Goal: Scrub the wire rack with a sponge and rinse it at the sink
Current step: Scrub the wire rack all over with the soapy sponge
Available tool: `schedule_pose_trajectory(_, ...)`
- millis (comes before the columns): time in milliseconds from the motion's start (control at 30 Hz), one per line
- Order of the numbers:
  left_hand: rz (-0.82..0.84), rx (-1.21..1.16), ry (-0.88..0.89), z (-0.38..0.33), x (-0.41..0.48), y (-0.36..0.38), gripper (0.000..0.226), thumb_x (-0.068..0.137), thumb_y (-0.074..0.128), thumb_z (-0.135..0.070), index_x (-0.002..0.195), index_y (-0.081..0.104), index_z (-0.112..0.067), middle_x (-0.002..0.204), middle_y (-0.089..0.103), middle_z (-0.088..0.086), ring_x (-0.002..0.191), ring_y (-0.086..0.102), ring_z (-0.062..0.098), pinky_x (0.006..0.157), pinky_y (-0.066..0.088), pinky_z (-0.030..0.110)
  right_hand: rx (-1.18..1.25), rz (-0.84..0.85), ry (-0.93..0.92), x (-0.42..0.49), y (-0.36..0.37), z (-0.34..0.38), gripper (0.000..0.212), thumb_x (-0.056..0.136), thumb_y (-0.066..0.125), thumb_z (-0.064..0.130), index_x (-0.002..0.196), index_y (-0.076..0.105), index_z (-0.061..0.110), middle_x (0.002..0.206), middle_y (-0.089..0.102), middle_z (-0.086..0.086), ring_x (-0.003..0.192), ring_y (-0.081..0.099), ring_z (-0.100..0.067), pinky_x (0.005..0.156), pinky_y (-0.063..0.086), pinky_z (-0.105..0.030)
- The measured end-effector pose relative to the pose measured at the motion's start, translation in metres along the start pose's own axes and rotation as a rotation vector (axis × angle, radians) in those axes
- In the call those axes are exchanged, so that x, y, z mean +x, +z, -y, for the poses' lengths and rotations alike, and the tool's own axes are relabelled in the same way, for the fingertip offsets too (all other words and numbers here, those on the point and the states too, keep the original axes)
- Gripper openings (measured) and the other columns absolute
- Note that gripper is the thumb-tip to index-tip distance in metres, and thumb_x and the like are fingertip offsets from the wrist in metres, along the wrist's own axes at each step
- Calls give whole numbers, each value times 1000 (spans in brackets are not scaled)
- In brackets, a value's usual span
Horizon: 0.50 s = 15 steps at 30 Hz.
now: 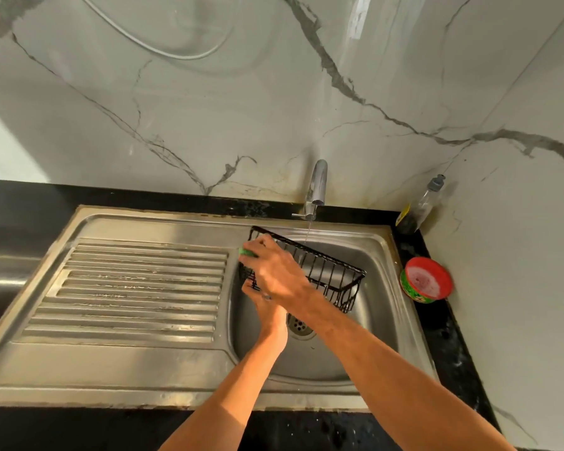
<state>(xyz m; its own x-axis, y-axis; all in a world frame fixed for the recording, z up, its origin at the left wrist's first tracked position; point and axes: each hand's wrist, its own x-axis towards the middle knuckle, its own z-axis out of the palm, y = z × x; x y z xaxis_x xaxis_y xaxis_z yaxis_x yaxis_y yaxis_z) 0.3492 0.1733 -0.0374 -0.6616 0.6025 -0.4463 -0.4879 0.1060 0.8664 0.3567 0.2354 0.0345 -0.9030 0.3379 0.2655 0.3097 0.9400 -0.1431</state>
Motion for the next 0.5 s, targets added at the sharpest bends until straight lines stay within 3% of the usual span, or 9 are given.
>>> schedule_pose_trajectory(67,2,-67,2,-1,4,0,82,97,63,-7,159,13,-24,159,34,15,139,47,35,105,49,43,-4,-109,120,-15,-5,-9,36,80,67,3,115,69,9,123,64,-8,115,55,-27,84,59,-39)
schedule_pose_trajectory(167,-3,-176,-44,-7,4,0,93,89,72,-2,154,12,-32,158,24,12,133,47,32,105,46,56,59,-381,559,-29,-11,-28,35,81,66,-11,109,73,9,115,69,-6,109,58,-25,84,59,-38)
schedule_pose_trajectory(200,-2,-199,-29,-7,2,-1,90,89,71,0,151,14,-33,156,26,8,127,50,26,105,46,57,80,-371,579,-31,-11,-25,36,82,65,-11,111,73,9,117,69,-6,111,57,-24,87,58,-37)
schedule_pose_trajectory(267,1,-257,-32,-8,-1,-2,90,91,71,-2,149,13,-39,151,29,-1,122,49,18,104,46,58,73,-236,425,-34,-5,-9,39,82,65,-8,116,70,9,124,64,-7,115,54,-25,93,55,-38)
schedule_pose_trajectory(300,-1,-279,-41,-7,0,-3,90,91,71,-5,148,12,-42,150,29,-3,126,47,18,103,47,59,85,-198,343,-37,-2,-5,39,81,66,-7,117,70,8,125,63,-8,115,54,-27,93,55,-40)
schedule_pose_trajectory(367,-12,-272,-38,-3,2,-2,86,90,73,-7,146,16,-40,158,28,1,132,48,24,99,50,59,133,-198,380,-41,0,-9,37,83,64,-5,118,69,6,125,63,-10,113,54,-27,92,55,-43)
schedule_pose_trajectory(433,-22,-265,-62,-5,2,0,93,88,76,-12,151,14,-38,160,29,14,134,51,31,90,56,49,157,-209,451,-43,-2,-13,32,88,63,2,119,69,7,125,61,-7,114,52,-23,96,52,-40)
schedule_pose_trajectory(500,-8,-323,-115,-6,2,-1,104,79,86,-31,153,13,-39,155,36,14,130,55,30,78,56,34,163,-143,326,-47,-5,-6,27,89,64,8,115,69,9,123,60,-7,113,53,-21,98,51,-40)
